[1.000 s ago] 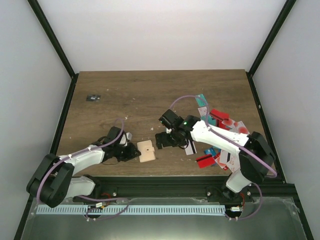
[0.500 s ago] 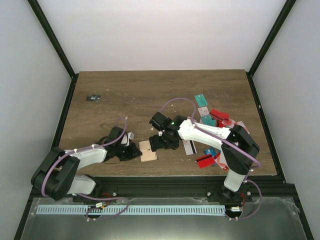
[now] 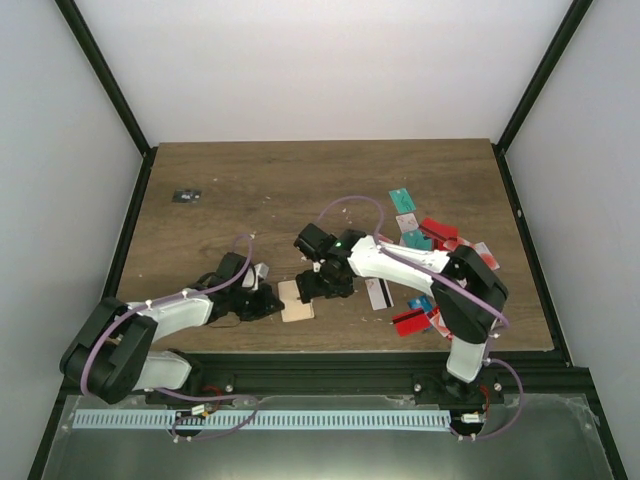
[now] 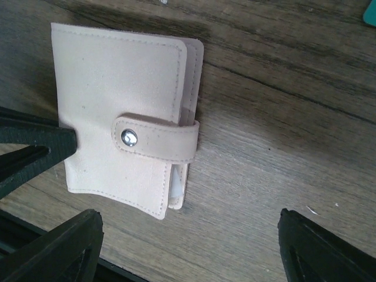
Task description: Put the credit cards into the card holder
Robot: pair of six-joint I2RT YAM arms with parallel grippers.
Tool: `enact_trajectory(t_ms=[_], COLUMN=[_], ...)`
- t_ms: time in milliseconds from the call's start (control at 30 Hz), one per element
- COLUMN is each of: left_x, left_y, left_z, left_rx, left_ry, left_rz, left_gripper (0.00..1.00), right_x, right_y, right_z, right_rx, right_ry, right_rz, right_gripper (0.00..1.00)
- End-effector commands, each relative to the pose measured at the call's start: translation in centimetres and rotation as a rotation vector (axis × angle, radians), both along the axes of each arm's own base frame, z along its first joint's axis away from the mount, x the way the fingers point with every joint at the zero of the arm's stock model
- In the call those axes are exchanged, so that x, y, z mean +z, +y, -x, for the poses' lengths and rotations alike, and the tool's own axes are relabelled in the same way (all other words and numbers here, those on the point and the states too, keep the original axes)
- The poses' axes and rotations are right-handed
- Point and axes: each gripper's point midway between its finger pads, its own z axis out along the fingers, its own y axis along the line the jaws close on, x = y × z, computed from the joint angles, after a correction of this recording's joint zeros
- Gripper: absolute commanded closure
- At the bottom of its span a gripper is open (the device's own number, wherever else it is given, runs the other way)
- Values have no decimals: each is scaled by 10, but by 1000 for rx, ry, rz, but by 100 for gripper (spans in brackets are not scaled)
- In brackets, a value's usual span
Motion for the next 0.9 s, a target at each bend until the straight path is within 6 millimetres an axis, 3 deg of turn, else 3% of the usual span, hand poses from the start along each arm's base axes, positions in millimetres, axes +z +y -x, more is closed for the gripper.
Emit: enact_trajectory(t_ms=[0,467,867], left_x=[2,5,11], left_y=[0,0,-1], left_z=[-1,-1,-2], left_rx=[-9,-8,-12], left_ry=[-14,-15,-32], left_rz=[-11,-24,-27], left_gripper=[96,96,96], right_x=[1,-22,-23], right_y=[7,21,31], right_z=[-4,-4,-13], right_rx=[27,65,76], right_ry=[-7,61,40], right_rz=[21,32,82], right_gripper=[17,18,16])
